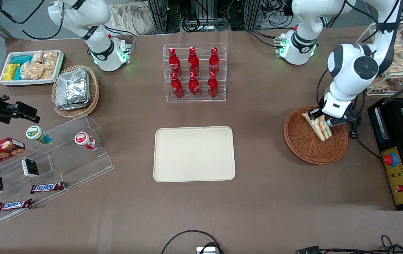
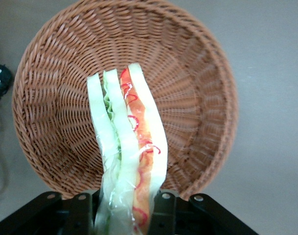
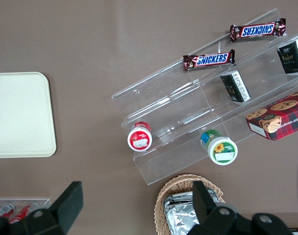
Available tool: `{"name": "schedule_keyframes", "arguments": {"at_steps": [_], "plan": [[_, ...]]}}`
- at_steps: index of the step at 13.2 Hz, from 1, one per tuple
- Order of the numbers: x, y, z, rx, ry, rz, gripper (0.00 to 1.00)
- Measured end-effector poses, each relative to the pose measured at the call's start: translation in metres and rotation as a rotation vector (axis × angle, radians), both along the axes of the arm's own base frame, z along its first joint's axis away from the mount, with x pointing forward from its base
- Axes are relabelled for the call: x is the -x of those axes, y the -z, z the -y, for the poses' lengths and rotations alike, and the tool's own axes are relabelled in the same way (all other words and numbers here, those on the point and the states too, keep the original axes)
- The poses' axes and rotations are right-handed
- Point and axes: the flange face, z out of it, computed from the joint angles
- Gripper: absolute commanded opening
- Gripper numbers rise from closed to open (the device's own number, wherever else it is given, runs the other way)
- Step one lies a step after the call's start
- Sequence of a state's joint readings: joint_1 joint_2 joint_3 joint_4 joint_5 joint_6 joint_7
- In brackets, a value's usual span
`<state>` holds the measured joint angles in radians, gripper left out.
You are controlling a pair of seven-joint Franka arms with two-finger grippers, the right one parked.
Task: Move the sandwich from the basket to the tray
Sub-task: 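Lift the sandwich and carry it with the left gripper to the tray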
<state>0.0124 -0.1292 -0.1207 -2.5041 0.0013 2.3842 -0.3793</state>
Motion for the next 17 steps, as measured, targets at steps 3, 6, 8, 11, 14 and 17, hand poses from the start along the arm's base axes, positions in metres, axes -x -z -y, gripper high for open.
{"name": "schedule_keyframes", "arguments": {"at_steps": [3,6,8,11,14,17], "plan": [[-0.020,-0.051,0.027,-0.007,0.049,0.016,0.13],[-0.033,-0.090,0.065,-0.008,0.115,0.051,0.13],[-0.034,-0.103,0.096,0.006,0.163,0.075,0.13],[-0.030,-0.111,0.145,0.044,0.231,0.088,0.14],[-0.037,-0.109,0.209,0.106,0.251,0.073,0.14],[-0.053,-0.090,0.270,0.153,0.266,0.041,0.15]]}}
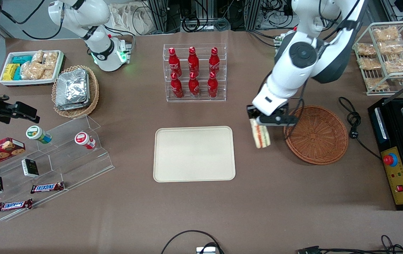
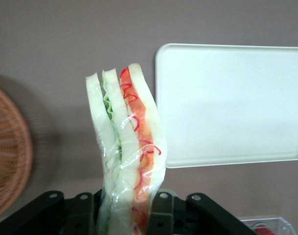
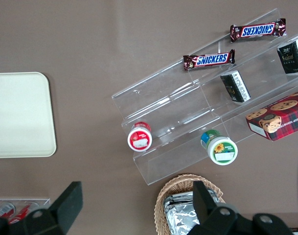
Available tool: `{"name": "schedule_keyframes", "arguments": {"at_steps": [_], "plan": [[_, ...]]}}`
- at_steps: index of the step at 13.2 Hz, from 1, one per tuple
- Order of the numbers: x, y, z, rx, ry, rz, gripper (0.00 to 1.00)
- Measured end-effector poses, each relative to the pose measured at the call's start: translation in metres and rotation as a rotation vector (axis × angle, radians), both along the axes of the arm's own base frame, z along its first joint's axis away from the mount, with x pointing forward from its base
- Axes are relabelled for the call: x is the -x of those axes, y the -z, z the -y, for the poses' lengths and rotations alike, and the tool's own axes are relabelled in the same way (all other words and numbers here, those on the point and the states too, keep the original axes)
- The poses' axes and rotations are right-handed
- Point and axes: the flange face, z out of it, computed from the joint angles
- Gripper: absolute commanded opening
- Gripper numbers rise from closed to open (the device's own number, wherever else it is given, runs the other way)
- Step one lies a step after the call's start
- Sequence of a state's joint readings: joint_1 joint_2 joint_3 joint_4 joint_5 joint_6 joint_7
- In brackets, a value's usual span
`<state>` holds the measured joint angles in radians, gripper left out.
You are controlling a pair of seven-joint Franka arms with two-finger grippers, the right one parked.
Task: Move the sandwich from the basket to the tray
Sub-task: 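Lift the sandwich and carry it with the left gripper to the tray, then lower the sandwich onto the cream tray and open the left gripper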
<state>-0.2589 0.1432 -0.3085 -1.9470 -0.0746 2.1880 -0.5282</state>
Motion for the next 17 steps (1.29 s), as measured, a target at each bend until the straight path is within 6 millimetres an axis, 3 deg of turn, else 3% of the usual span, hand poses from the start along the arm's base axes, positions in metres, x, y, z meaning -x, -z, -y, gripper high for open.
{"name": "schedule_keyframes", "arguments": {"at_steps": [6,10,13,17], "plan": [[-0.022,0.060,0.070,0.039,0.082,-0.008,0.16],[-0.023,0.121,0.104,0.015,0.140,-0.014,0.18],[-0.020,0.158,0.117,0.015,0.150,-0.022,0.17],[-0.018,0.180,0.121,0.015,0.151,-0.038,0.18]]}}
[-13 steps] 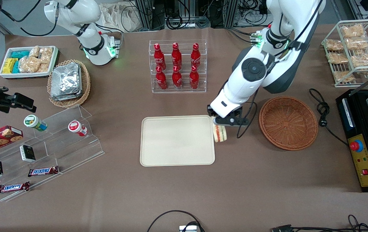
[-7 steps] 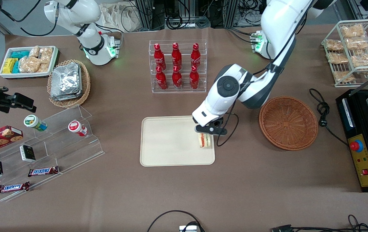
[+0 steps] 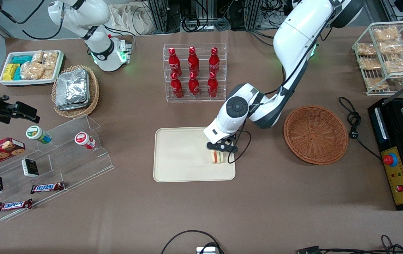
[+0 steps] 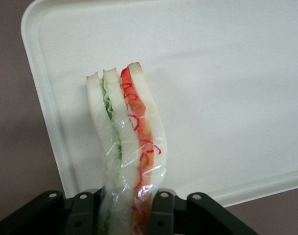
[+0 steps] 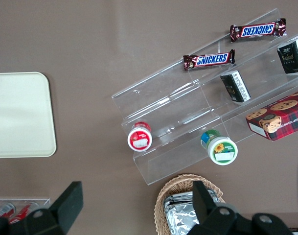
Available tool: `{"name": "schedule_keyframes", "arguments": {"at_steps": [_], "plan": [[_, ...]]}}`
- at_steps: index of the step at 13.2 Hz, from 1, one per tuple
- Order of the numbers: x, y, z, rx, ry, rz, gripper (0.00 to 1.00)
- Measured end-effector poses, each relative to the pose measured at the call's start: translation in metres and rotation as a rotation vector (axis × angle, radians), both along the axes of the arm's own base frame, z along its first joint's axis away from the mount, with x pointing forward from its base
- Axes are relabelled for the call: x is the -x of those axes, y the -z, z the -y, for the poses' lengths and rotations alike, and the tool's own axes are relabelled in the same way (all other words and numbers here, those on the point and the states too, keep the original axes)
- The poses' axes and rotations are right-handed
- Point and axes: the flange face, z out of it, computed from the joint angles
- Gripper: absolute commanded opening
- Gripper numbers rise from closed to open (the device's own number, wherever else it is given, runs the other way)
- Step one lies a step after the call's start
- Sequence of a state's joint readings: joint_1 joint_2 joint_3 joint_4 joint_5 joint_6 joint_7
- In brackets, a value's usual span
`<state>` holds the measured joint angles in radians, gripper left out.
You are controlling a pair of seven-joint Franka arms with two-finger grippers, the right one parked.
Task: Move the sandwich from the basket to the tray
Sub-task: 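Lower the sandwich onto the cream tray and open the left gripper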
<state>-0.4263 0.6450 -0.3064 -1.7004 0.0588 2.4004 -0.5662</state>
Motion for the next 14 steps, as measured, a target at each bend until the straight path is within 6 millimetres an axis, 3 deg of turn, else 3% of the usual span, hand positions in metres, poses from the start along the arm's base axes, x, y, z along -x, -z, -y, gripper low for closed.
{"name": "schedule_keyframes", "arguments": {"at_steps": [8,9,10,11,14], "plan": [[0.002,0.019,0.001,-0.012,0.000,-0.006,0.27],[0.002,0.020,0.001,-0.012,-0.001,-0.006,0.40],[0.002,0.020,0.001,-0.011,-0.001,-0.005,0.64],[0.002,0.020,0.001,-0.011,-0.001,-0.005,0.76],[0.001,0.018,0.002,-0.010,-0.008,-0.003,0.78]]}}
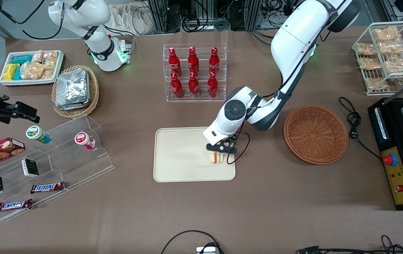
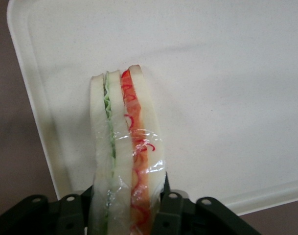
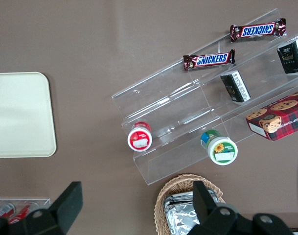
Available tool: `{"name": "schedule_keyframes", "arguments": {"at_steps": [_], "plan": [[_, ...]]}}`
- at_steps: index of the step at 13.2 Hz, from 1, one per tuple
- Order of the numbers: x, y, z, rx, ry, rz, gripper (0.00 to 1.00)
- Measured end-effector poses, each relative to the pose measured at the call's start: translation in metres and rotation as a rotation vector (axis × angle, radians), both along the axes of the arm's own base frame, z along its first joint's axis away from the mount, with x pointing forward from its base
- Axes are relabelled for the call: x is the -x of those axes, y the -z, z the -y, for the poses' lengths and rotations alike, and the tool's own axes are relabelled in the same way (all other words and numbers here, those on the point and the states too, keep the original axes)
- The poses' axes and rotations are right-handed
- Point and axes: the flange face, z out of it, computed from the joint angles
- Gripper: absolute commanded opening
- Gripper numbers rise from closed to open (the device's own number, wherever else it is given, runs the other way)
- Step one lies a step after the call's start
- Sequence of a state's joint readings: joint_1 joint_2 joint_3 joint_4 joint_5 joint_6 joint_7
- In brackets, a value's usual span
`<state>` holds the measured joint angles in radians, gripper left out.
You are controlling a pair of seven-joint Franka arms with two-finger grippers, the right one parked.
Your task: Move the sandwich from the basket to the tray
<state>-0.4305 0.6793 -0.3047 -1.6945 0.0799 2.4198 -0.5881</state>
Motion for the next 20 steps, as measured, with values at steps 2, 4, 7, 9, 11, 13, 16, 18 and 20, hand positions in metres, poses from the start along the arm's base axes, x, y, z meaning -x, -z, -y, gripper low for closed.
{"name": "schedule_keyframes", "arguments": {"at_steps": [2,4,7,9,11,13,16,18,20], "plan": [[-0.001,-0.001,0.001,0.002,-0.013,0.000,0.86],[-0.003,-0.004,0.001,0.007,-0.020,0.007,0.89],[-0.013,-0.019,0.001,0.022,-0.049,0.032,0.92],[-0.022,-0.037,0.000,0.037,-0.065,0.059,0.94],[-0.026,-0.047,-0.001,0.042,-0.073,0.073,0.94],[-0.029,-0.051,-0.005,0.037,-0.082,0.077,0.94],[-0.039,-0.073,-0.016,0.022,-0.109,0.091,0.94],[-0.054,-0.101,-0.031,0.003,-0.155,0.107,0.94],[-0.071,-0.134,-0.051,-0.022,-0.203,0.121,0.94]]}}
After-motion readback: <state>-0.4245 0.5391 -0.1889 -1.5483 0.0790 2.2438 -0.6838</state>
